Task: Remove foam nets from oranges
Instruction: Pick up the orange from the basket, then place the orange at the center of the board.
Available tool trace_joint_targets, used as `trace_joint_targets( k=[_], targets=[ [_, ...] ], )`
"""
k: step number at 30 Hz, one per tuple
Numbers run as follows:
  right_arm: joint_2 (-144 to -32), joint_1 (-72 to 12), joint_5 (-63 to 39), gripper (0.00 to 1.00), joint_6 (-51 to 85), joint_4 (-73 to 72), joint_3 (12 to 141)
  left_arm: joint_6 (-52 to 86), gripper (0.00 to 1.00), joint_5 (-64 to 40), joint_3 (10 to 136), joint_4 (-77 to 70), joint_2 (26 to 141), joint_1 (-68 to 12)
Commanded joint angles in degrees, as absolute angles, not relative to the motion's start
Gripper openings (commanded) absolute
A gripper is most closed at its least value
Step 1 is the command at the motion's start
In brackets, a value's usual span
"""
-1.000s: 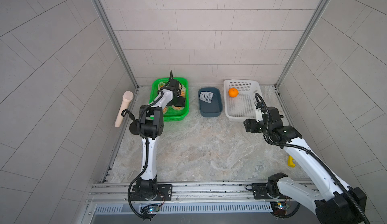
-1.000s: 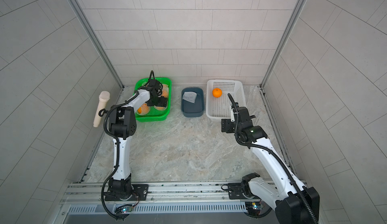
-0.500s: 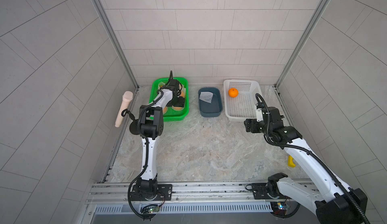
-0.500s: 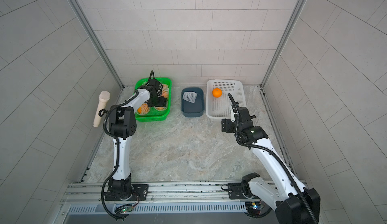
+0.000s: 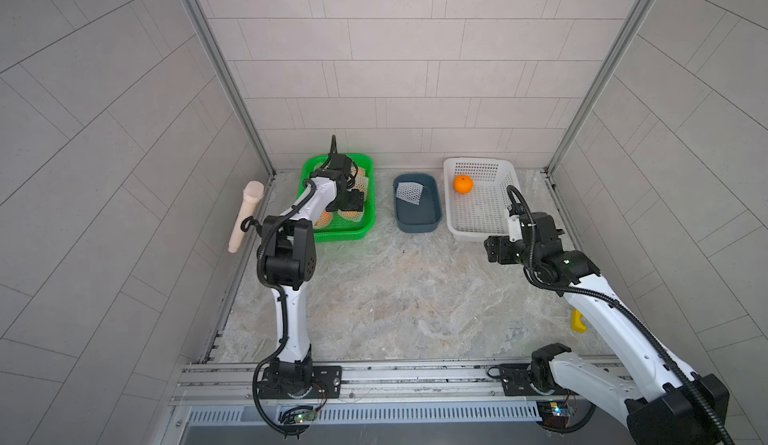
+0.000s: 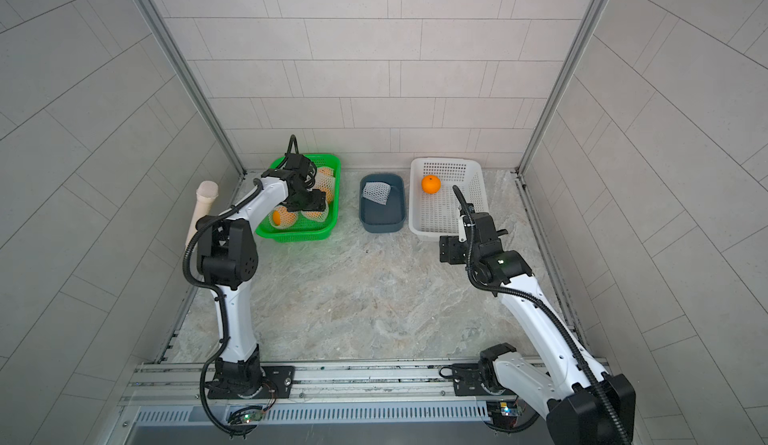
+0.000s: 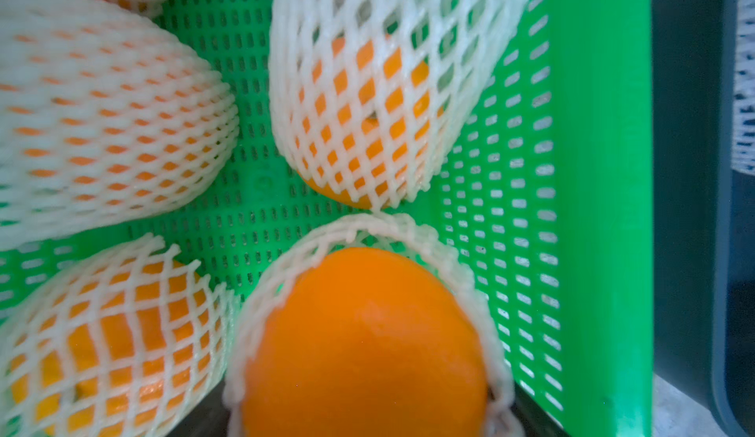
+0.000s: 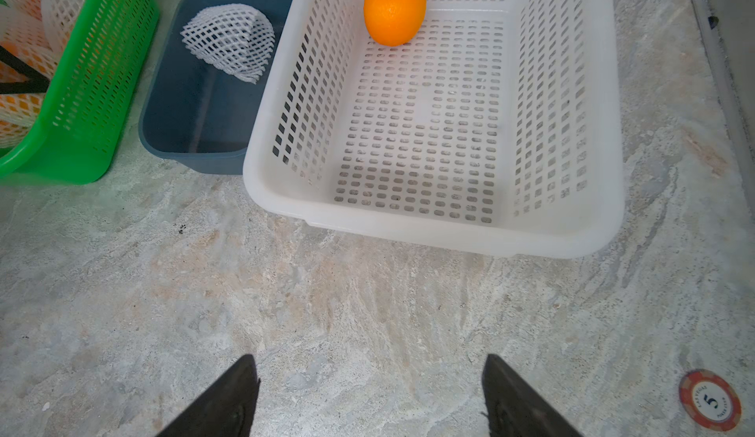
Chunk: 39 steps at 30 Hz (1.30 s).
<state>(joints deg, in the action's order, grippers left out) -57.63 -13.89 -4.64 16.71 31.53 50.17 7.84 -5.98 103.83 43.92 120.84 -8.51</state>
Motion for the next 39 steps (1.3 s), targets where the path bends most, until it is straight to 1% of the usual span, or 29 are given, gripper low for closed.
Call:
trace_joint_targets(
  k=[1,8,13,24,39],
  targets=[
    [-56.69,-14.24,-3.78,0.87,16.26,32.24,50.34,8.39,0.69,-5.22,102.03,44.21,117.94,-8.35],
    [-56.92,-14.28,-3.69,0.87,16.26,32.17,50.32,8.54,0.69,-1.54,99.58,44.76,113.26,-8.53],
    [-57.24,-14.24,-3.87,0.87,16.22,31.99,50.3,8.77,0.69,-1.7,97.71,43.86,109.67,-8.62],
    [-57.27,-14.32,-4.11,0.87,16.21,31.9,50.26,9.22,0.69,-1.42,98.78,44.03,106.16,-9.62],
    [-56.93,-14.27,-4.31,0.87,16.15,31.95,49.99,9.09,0.7,-1.74,98.0,43.42,99.83,-18.4]
  ],
)
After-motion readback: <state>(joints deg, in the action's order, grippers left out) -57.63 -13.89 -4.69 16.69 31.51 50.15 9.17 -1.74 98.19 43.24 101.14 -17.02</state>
